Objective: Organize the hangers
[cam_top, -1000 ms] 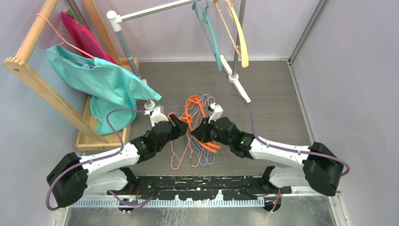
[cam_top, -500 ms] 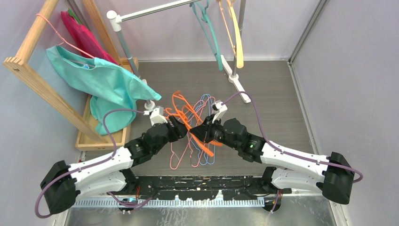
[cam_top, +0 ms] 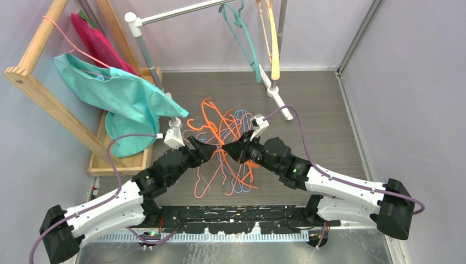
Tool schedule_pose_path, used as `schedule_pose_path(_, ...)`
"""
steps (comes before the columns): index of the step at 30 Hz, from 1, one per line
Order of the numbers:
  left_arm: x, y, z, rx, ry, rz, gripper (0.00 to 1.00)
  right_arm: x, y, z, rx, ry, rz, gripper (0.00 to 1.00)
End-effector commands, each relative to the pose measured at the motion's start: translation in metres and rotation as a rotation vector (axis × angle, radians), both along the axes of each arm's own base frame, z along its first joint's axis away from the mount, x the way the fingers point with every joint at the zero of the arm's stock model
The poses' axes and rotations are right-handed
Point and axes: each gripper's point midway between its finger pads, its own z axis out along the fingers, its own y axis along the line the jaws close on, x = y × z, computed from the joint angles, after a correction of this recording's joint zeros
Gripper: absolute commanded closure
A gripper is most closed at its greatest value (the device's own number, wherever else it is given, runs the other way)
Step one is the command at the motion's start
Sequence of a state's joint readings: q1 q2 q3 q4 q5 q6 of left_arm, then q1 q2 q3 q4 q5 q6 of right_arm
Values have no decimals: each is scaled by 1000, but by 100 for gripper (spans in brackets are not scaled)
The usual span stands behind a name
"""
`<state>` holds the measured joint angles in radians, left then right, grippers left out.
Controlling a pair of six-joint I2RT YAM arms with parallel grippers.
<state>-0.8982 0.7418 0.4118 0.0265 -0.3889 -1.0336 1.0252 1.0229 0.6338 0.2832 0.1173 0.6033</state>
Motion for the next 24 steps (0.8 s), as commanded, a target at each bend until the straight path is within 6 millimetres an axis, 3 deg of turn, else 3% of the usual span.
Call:
schedule_pose_path(1, 1, 5, -4, 12, 15, 24, 26, 5, -8, 51, 100, -110, -38, 90)
schedule_pose_path(5, -3, 13, -26, 54, 55, 39, 25, 8, -21, 78, 122, -174, -87, 98)
schedule_pose_path(11, -8, 23, -43, 91, 80, 51, 25, 20, -38, 131, 188, -274, -185, 99)
schedule_pose_path(24, -11, 32, -41, 111, 75, 64, 26, 26, -6, 241, 481, -385, -145, 99)
